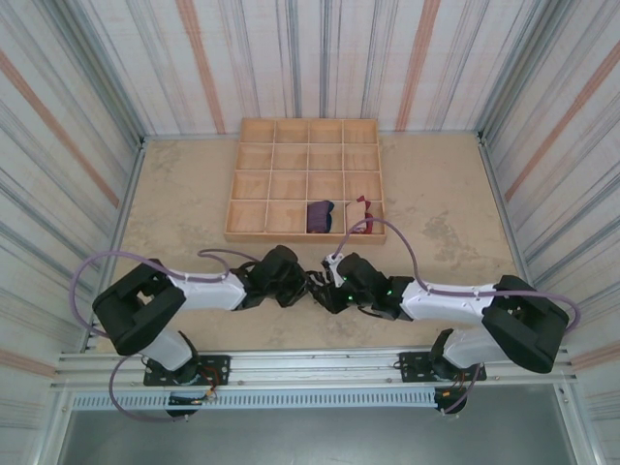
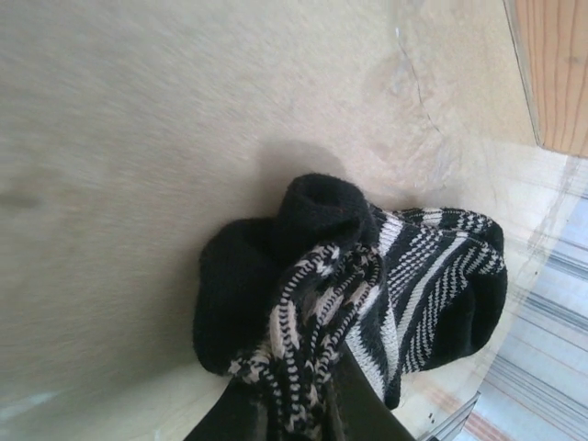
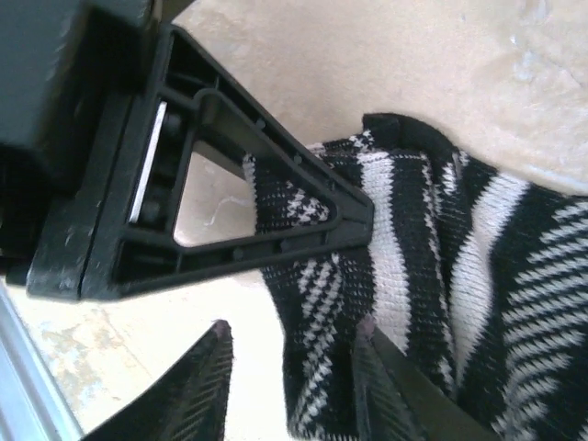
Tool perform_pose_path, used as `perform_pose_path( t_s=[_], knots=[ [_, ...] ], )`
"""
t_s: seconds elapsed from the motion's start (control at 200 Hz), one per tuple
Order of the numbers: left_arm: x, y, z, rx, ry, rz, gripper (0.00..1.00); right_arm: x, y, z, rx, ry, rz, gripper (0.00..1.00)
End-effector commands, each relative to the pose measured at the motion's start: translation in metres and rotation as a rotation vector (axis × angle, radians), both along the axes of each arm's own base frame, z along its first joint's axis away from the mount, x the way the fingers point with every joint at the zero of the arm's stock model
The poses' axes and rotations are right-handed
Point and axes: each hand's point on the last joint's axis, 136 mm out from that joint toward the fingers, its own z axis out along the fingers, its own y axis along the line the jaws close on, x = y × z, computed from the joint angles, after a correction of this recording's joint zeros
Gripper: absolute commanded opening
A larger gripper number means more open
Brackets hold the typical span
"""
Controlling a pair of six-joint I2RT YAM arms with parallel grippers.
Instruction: Roll the socks
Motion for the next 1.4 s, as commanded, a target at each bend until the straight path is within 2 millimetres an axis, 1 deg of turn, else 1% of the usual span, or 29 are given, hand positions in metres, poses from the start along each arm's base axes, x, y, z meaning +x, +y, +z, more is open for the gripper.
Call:
perform_pose_path(
  t_s=[0.0, 0.07, 0.16, 0.265, 0.406, 0.606, 0.671, 0.741, 0.842, 0.927, 1.057, 1.087, 1.122, 1.167, 1.207, 1.312, 1.393],
  knots=[
    [-0.013, 0.035, -0.016, 0.102, 0.056, 0.013, 0.00, 0.002, -0.014, -0.002, -0.189, -0.121, 0.003, 0.51],
    [-0.015, 0.044, -0.015, 0.108, 0.058, 0.029, 0.00, 0.002, -0.005, 0.001, -0.239, -0.184, 0.025, 0.58],
    [-0.018, 0.055, -0.015, 0.110, 0.061, 0.045, 0.00, 0.004, 0.004, -0.001, -0.316, -0.254, 0.039, 0.61],
    [-0.023, 0.064, -0.014, 0.114, 0.061, 0.055, 0.00, 0.003, 0.020, -0.003, -0.367, -0.314, 0.073, 0.61],
    [-0.026, 0.069, -0.011, 0.109, 0.059, 0.065, 0.00, -0.002, 0.039, -0.013, -0.411, -0.349, 0.130, 0.60],
    [-0.027, 0.073, -0.007, 0.097, 0.049, 0.074, 0.00, -0.012, 0.054, -0.025, -0.437, -0.355, 0.174, 0.55],
    [-0.027, 0.074, -0.006, 0.094, 0.048, 0.076, 0.00, -0.012, 0.055, -0.029, -0.448, -0.352, 0.173, 0.51],
    [-0.027, 0.074, -0.005, 0.091, 0.046, 0.076, 0.00, -0.013, 0.055, -0.032, -0.452, -0.347, 0.173, 0.45],
    [-0.026, 0.075, -0.003, 0.081, 0.040, 0.083, 0.00, -0.012, 0.053, -0.038, -0.455, -0.323, 0.167, 0.27],
    [-0.025, 0.076, 0.001, 0.073, 0.026, 0.084, 0.00, -0.013, 0.049, -0.043, -0.439, -0.281, 0.165, 0.17],
    [-0.025, 0.078, 0.008, 0.058, 0.002, 0.083, 0.15, -0.018, 0.041, -0.052, -0.374, -0.191, 0.182, 0.03],
    [-0.024, 0.078, 0.010, 0.055, -0.007, 0.082, 0.21, -0.019, 0.039, -0.054, -0.357, -0.167, 0.183, 0.00],
    [-0.024, 0.080, 0.011, 0.055, -0.015, 0.081, 0.26, -0.019, 0.037, -0.054, -0.334, -0.142, 0.178, 0.00],
    [-0.025, 0.082, 0.013, 0.062, -0.020, 0.084, 0.35, -0.018, 0.035, -0.054, -0.292, -0.105, 0.167, 0.00],
    [-0.025, 0.084, 0.014, 0.066, -0.026, 0.085, 0.42, -0.017, 0.033, -0.054, -0.243, -0.059, 0.159, 0.00],
    [-0.026, 0.090, 0.016, 0.074, -0.035, 0.094, 0.49, -0.016, 0.028, -0.055, -0.112, 0.081, 0.128, 0.00],
    [-0.026, 0.095, 0.019, 0.083, -0.047, 0.099, 0.53, -0.014, 0.023, -0.055, -0.044, 0.169, 0.095, 0.00]
  ],
)
